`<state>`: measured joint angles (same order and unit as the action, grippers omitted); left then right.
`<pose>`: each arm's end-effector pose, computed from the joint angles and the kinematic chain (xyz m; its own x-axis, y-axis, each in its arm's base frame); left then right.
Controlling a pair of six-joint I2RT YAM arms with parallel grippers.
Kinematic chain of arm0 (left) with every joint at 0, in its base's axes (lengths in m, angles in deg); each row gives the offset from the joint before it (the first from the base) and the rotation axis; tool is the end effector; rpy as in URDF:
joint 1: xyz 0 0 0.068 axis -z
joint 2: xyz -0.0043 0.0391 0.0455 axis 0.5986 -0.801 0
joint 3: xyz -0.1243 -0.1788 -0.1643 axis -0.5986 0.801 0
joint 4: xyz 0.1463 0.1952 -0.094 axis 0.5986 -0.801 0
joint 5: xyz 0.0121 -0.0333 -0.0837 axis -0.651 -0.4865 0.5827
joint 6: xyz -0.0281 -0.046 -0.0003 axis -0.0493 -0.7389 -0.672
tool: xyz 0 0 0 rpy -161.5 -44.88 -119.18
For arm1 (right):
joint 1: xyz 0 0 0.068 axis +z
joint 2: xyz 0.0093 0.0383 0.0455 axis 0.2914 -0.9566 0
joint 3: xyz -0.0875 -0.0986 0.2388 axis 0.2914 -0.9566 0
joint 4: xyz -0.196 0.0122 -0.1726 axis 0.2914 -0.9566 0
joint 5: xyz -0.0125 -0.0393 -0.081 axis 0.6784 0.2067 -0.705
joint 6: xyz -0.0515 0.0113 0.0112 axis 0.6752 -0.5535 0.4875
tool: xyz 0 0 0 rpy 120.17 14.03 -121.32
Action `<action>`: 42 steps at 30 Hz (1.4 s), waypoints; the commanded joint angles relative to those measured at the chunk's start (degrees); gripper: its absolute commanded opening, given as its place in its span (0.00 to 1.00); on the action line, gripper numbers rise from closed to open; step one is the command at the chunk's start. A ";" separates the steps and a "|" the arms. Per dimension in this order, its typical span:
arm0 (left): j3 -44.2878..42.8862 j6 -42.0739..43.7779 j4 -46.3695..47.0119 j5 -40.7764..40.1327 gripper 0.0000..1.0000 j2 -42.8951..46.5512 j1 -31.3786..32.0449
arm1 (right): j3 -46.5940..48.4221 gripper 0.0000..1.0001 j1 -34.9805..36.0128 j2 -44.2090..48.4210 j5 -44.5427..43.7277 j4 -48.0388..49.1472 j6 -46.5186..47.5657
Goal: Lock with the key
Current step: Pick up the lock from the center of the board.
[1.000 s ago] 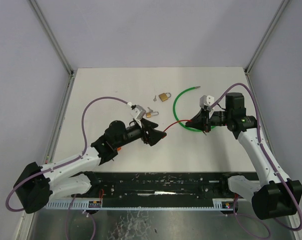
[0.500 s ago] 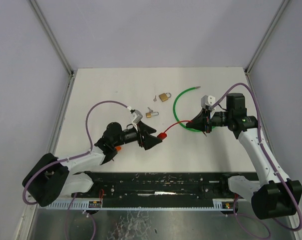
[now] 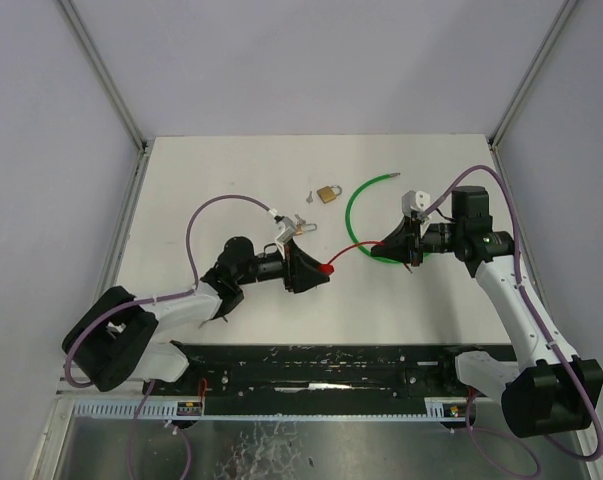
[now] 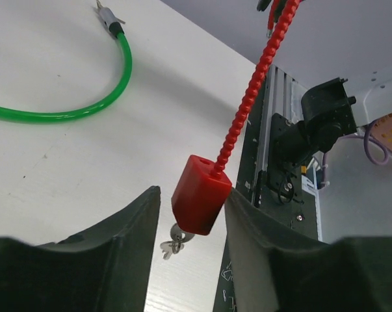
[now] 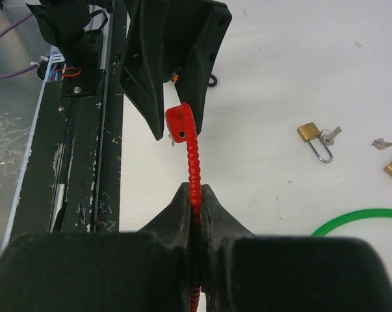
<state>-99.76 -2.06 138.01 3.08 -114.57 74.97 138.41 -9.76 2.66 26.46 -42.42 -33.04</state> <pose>0.1916 -0.1783 0.2146 -0.4012 -0.0716 -0.9132 0.8813 0.2416 -0.4062 0.2104 0.0607 0.3157 0.0140 -0.1750 -0.9845 -0.9934 0.1100 -0.0336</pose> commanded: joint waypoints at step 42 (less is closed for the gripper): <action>-36.82 21.06 -61.74 -13.05 0.01 -8.90 9.71 | 7.60 1.00 1.14 9.29 -11.27 -23.66 49.71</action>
<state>-132.42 15.38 83.78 -6.41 -121.87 83.71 141.90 -9.65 14.05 13.13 -56.87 0.49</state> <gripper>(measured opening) 0.211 0.992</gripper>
